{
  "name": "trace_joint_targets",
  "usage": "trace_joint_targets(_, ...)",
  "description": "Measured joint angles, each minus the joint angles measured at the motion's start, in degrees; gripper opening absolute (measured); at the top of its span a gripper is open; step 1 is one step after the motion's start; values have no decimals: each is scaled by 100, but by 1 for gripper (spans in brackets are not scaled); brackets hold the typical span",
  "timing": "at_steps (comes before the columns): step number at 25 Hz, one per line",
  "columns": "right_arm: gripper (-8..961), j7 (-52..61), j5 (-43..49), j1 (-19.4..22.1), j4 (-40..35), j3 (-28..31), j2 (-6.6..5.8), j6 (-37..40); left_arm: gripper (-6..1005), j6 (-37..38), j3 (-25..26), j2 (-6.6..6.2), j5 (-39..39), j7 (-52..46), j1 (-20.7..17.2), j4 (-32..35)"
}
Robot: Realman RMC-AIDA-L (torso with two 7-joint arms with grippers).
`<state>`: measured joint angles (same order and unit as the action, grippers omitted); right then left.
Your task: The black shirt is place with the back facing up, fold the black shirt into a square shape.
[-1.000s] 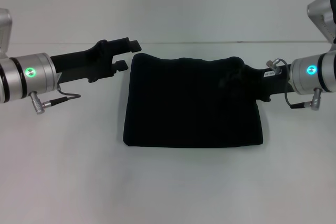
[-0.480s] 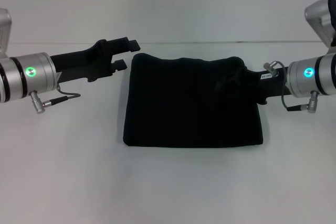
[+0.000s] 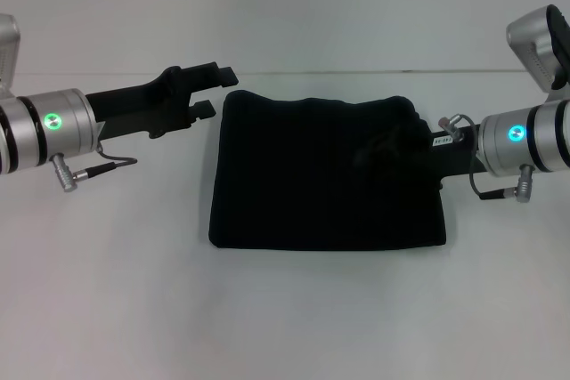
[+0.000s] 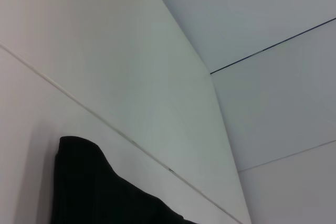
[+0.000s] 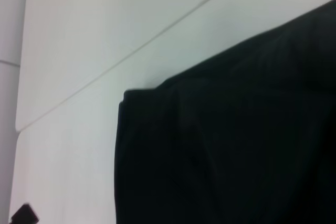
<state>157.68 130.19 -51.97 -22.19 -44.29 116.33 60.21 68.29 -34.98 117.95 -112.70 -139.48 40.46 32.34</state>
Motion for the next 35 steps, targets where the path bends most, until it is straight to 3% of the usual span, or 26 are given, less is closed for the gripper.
trace_joint_targets(9, 384, -54, -60, -10, 20, -60, 49, -773, 733, -30, 1, 8, 31, 0, 19, 0)
trace_joint_targets(18, 382, -272, -36, -17, -15, -98, 20, -712, 733, -71, -15, 9, 38, 0, 19, 0)
trace_joint_targets(29, 19, -445, -26, 4, -44, -97, -42, -771, 733, -79, -23, 9, 38, 0, 10, 0)
trace_joint_targets(35, 47, -863, -9, 4, -156, -149, -178, -858, 733, -59, -16, 9, 38, 0, -26, 0)
